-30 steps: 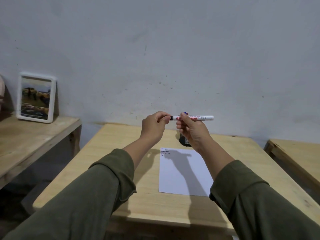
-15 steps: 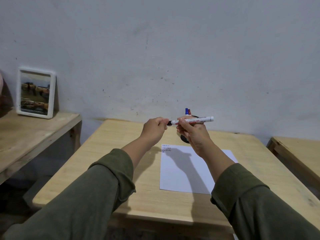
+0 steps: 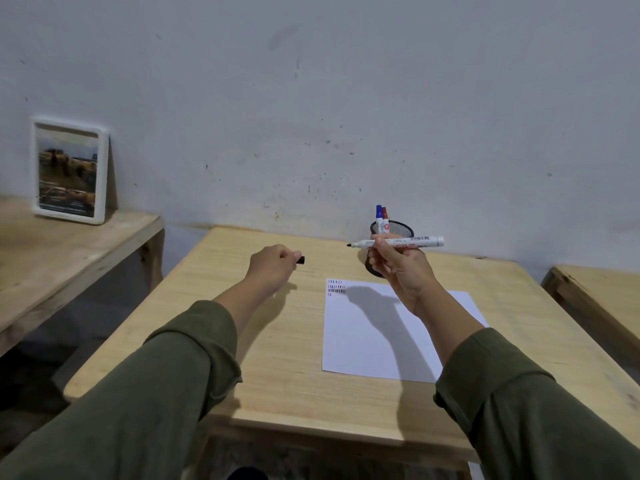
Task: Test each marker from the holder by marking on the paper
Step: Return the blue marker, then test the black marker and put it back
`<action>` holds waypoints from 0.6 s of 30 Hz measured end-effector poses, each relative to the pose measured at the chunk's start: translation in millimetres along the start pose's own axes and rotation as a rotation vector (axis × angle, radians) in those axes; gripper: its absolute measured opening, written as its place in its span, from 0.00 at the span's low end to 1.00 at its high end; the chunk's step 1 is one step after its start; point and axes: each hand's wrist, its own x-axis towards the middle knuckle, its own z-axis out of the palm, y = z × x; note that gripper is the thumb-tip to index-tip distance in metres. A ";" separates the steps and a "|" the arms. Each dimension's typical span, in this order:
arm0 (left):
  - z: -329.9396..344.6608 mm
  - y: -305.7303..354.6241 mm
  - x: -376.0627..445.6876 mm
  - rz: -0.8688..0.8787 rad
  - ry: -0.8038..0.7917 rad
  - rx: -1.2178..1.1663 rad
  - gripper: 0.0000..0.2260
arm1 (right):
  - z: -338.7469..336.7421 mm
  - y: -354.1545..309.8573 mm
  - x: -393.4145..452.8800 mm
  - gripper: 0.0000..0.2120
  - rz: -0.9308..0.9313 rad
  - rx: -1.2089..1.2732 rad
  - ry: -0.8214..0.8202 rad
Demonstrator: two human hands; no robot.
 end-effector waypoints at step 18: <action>52.1 -39.3 2.9 0.049 0.025 0.086 0.08 | -6.3 48.7 2.1 0.03 0.141 0.001 0.157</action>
